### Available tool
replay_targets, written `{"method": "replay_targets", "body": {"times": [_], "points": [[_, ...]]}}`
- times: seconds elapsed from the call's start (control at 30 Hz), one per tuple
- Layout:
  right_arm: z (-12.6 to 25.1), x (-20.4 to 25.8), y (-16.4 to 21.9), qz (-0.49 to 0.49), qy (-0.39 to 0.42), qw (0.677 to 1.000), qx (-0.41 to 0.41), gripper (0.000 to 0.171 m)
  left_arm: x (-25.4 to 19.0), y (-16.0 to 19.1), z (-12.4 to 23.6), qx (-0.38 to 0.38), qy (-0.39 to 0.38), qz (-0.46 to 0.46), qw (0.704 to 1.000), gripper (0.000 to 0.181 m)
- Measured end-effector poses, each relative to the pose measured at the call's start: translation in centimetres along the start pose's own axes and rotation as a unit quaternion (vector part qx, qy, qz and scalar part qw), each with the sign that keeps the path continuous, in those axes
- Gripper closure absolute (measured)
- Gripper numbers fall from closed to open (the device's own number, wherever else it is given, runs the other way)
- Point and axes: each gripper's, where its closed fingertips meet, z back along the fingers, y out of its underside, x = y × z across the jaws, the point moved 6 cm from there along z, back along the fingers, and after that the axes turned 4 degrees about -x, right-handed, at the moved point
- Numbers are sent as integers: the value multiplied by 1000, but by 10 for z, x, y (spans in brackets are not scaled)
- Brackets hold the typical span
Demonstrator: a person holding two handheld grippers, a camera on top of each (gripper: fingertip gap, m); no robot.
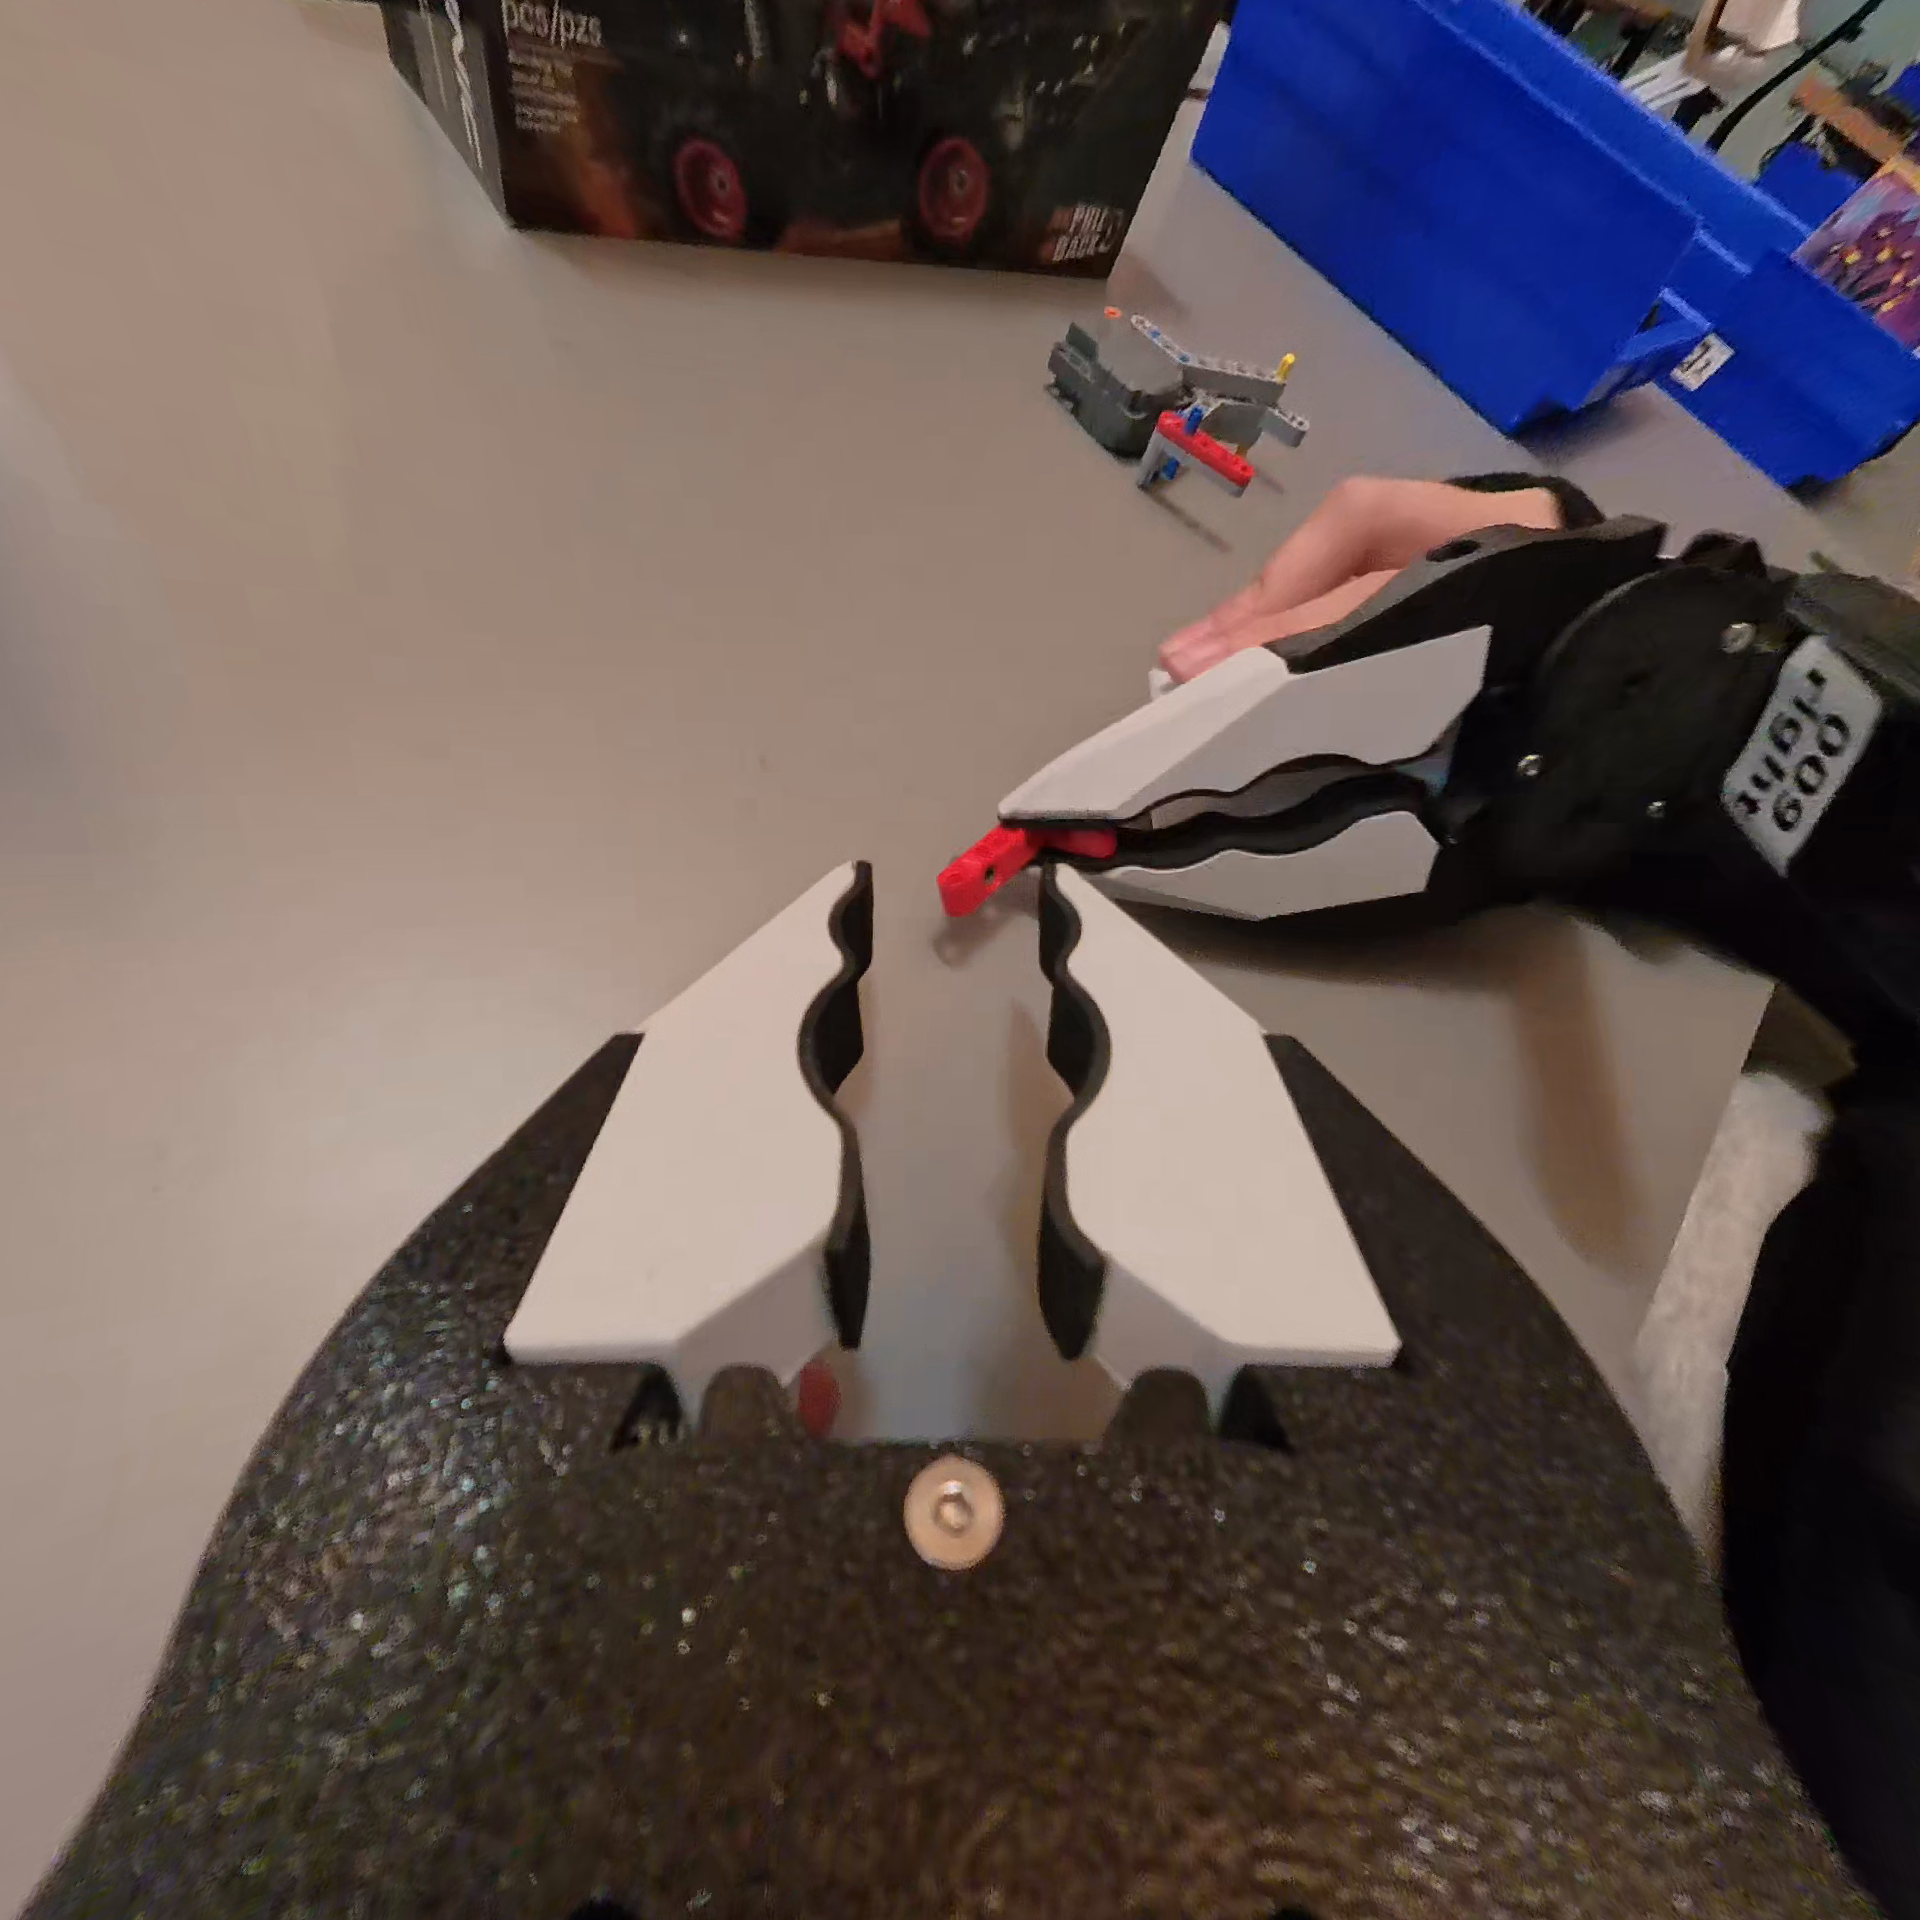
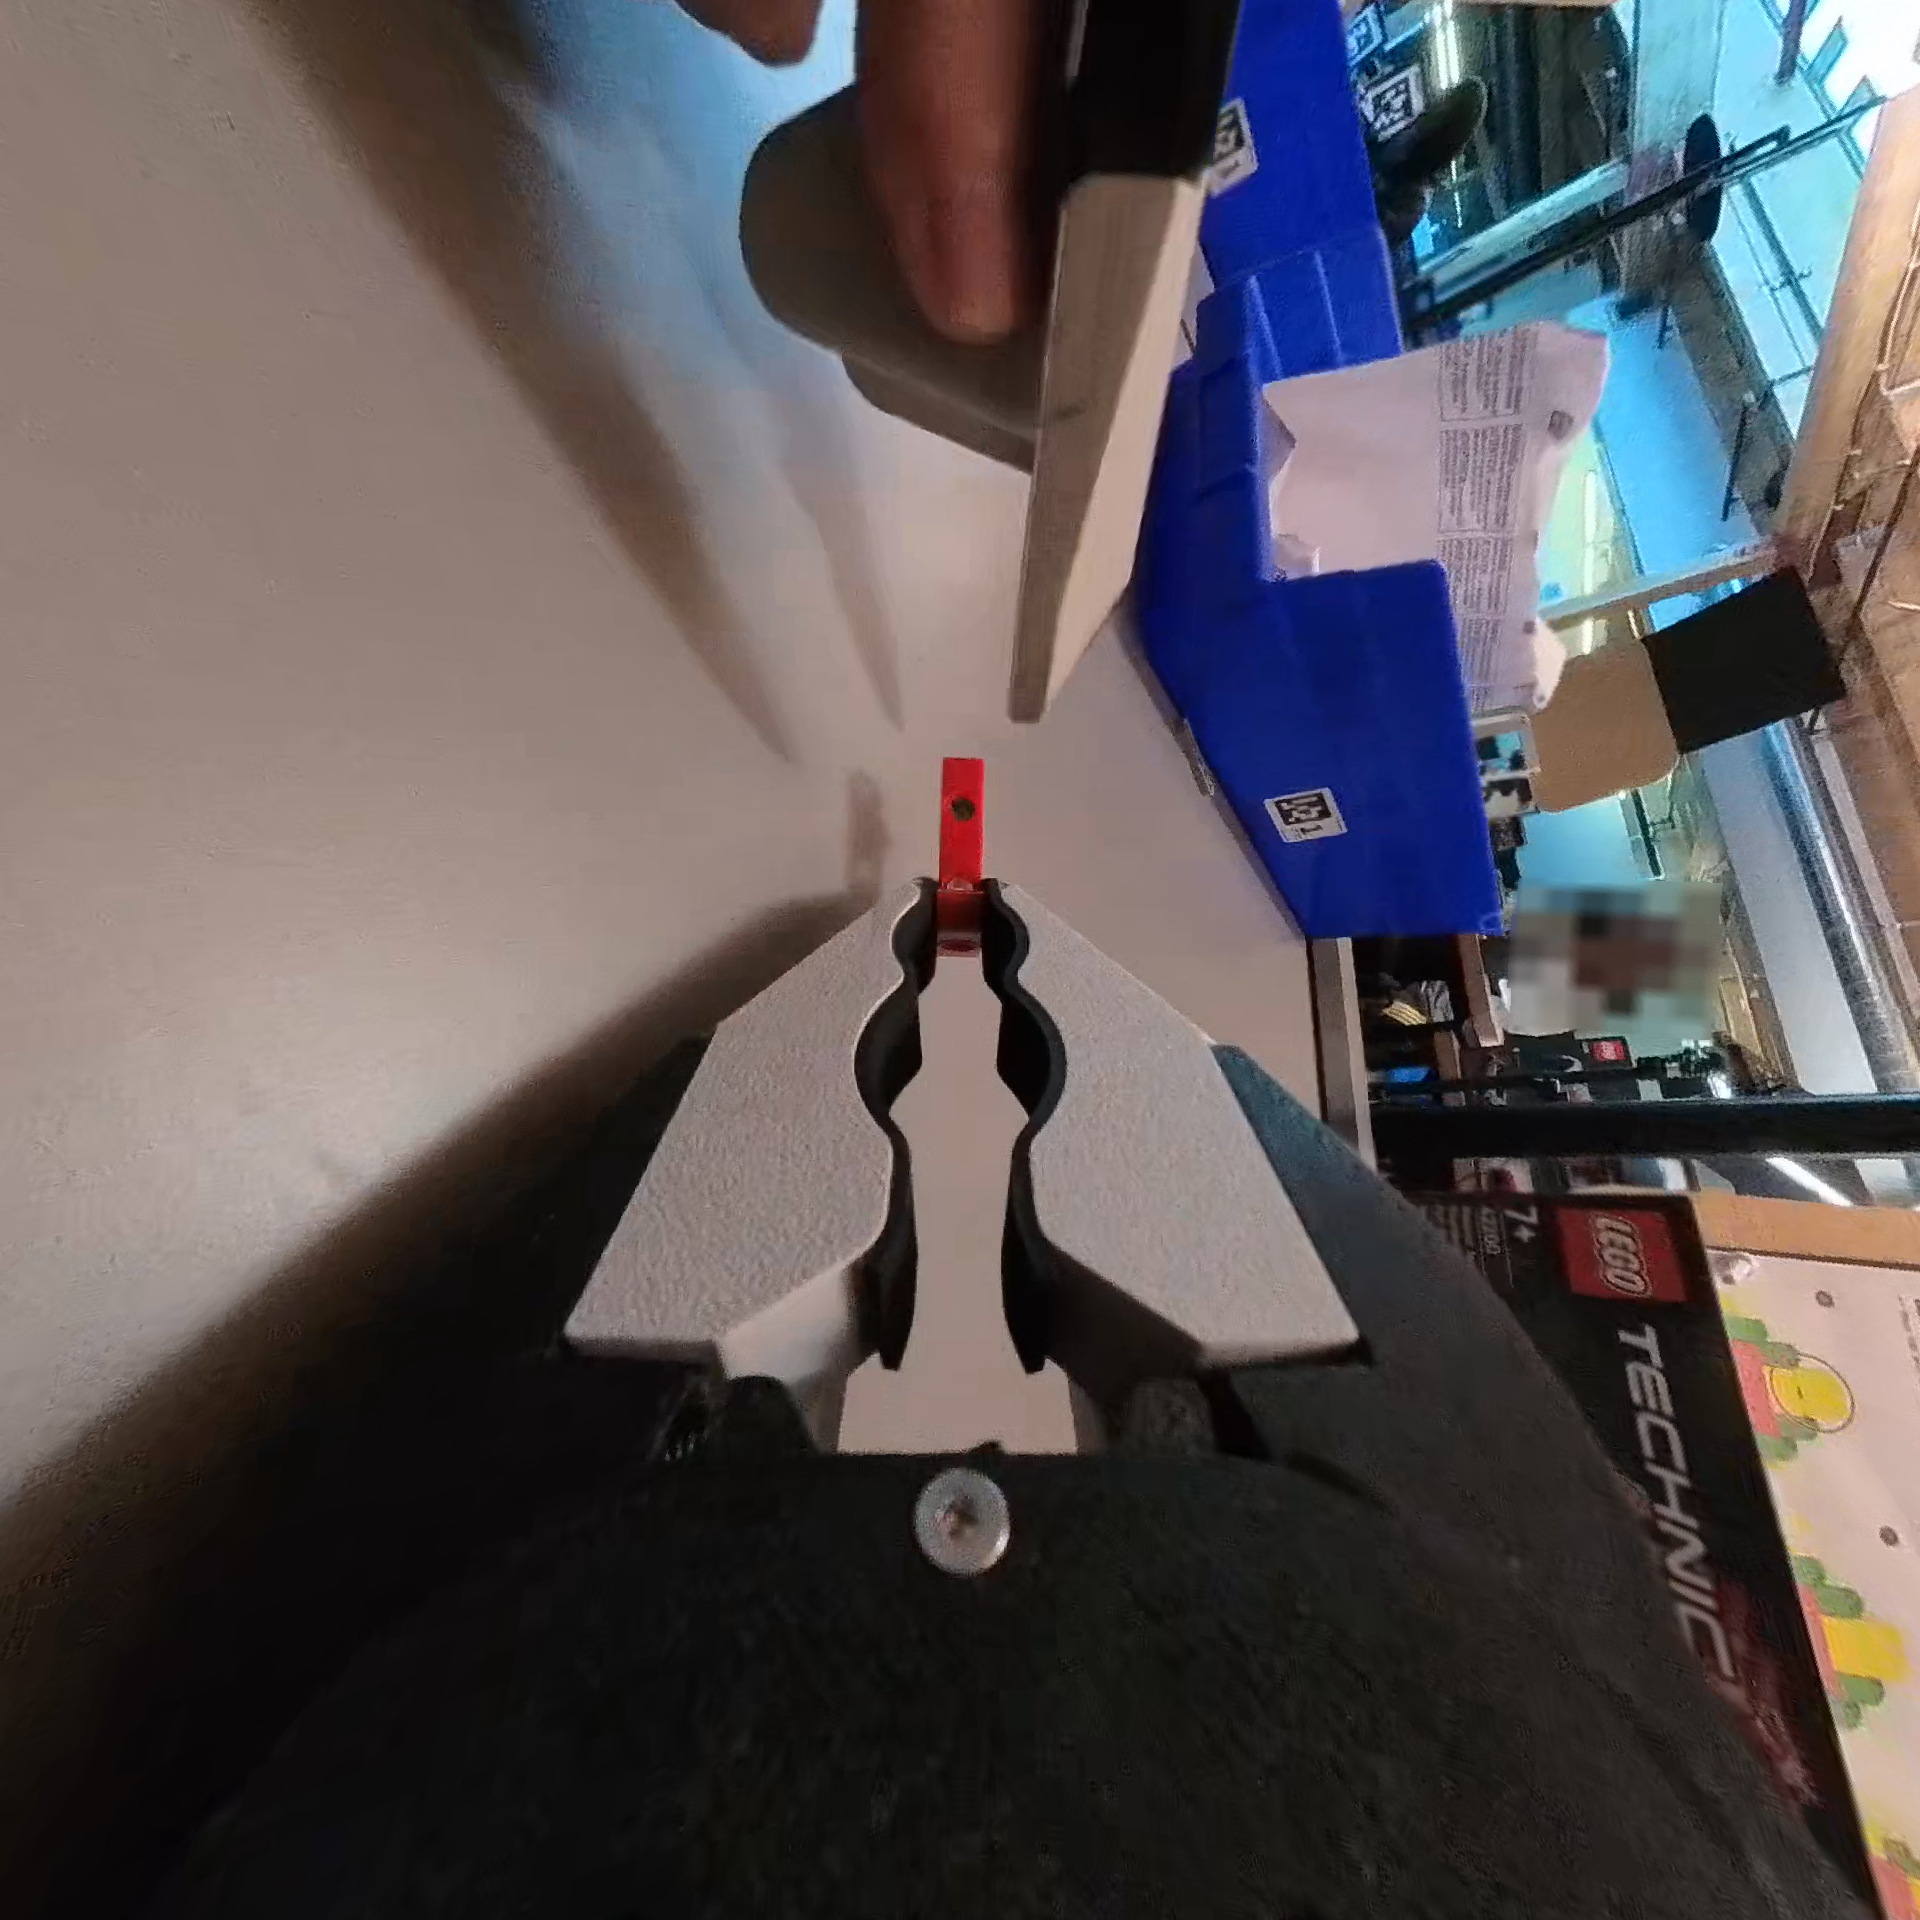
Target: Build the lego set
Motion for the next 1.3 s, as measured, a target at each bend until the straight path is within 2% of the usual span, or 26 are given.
{"method": "replay_targets", "body": {"times": [0.03, 0.37, 0.53, 0.6, 0.67, 0.9, 1.07, 1.2, 1.3], "points": [[-1, 1, -2, 1, -1, 1000, 3, 164, -1, 2, -1, 10, -2, -2, 1000, 152], [-5, 8, -9, 60, -3, 998, 24, 164, 1, 10, -10, 62, -57, -39, 996, 162], [-6, 8, -8, 39, -30, 998, 35, 164, 0, 14, -13, 86, -69, -63, 992, 163], [-7, 9, -9, 73, -34, 996, 46, 164, 2, 14, -14, 90, -87, -75, 989, 158], [-7, 8, -9, 66, -37, 996, 44, 164, 3, 13, -14, 89, -94, -75, 989, 155], [-7, 6, -5, 44, -61, 997, 12, 164, 3, 12, -17, 90, -90, -78, 989, 157], [-7, 5, -4, 46, -53, 997, 19, 164, 0, 11, -22, 92, -83, -100, 987, 172], [-8, 5, -3, 48, -44, 998, 24, 164, 1, 10, -23, 90, -84, -108, 986, 172], [-6, 9, -6, 91, -9, 995, 36, 164, 3, 10, -20, 90, -71, -81, 990, 160]]}}
